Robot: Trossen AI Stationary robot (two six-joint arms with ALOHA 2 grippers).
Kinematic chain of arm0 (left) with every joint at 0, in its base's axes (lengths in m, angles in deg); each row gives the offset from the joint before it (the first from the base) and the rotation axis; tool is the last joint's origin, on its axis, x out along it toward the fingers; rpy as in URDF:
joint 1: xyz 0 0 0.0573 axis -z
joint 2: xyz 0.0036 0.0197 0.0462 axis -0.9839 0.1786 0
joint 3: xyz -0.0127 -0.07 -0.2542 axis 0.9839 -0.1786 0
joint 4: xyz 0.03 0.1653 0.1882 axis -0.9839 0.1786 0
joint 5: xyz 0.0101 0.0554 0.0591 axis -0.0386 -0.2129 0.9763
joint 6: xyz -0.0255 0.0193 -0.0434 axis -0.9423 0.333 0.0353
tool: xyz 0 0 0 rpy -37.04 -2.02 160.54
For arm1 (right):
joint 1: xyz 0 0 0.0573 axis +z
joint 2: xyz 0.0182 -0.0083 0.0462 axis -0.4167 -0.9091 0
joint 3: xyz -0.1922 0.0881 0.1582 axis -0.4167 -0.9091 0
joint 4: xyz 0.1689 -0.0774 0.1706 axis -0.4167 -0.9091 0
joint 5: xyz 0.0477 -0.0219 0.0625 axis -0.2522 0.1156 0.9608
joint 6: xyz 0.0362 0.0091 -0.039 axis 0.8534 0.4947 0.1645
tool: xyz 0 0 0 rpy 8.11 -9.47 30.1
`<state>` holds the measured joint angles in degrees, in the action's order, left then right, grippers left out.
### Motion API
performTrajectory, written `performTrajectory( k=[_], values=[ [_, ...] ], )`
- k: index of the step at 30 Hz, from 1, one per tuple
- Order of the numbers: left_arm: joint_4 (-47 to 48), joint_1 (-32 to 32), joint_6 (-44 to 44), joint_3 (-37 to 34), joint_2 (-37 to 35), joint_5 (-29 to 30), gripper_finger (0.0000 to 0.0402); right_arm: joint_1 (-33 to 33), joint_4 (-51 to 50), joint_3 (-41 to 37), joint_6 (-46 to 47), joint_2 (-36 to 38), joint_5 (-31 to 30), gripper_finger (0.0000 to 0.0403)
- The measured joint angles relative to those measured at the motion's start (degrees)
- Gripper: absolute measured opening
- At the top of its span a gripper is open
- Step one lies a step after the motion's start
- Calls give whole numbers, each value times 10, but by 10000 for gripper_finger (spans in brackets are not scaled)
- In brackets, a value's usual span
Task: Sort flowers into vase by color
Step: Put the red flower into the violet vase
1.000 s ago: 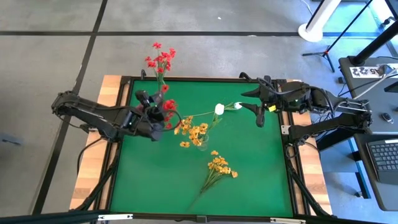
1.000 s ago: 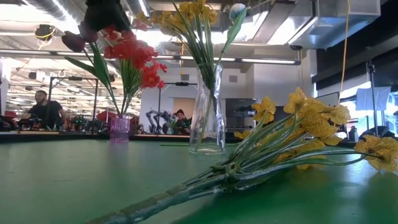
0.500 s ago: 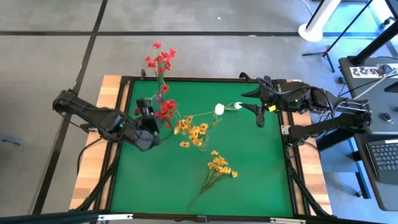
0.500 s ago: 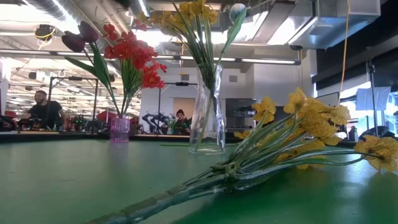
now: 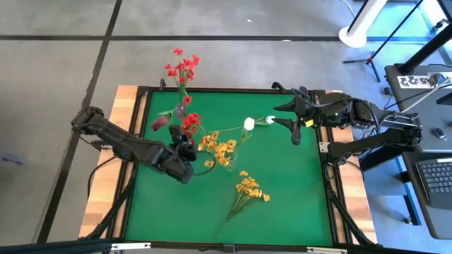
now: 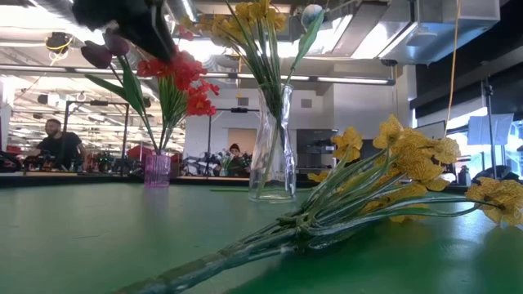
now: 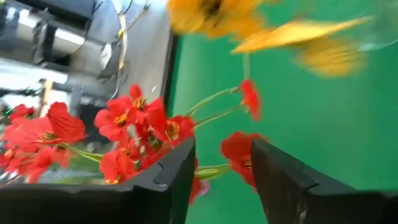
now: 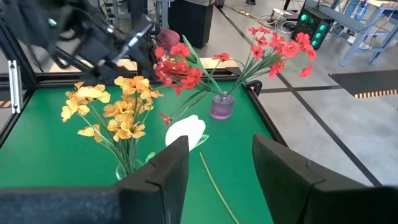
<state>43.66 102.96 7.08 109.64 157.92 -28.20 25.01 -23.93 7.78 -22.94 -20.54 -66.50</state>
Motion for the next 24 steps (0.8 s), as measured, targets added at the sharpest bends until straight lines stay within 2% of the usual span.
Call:
performTrajectory(
  k=[5, 10, 15, 24],
  values=[
    [22, -54, -2, 0, 13, 46, 114, 0, 0, 0, 0, 0, 0, 175],
    [37, -103, 1, 0, -1, 111, 99, 0, -6, 0, 0, 0, 1, 175],
    [71, -154, -3, 0, -25, 119, 98, 0, -12, 0, 0, 0, 2, 175],
    [73, -227, -2, 0, -70, 152, 98, 0, -13, 0, 0, 0, 2, 175]
  ],
)
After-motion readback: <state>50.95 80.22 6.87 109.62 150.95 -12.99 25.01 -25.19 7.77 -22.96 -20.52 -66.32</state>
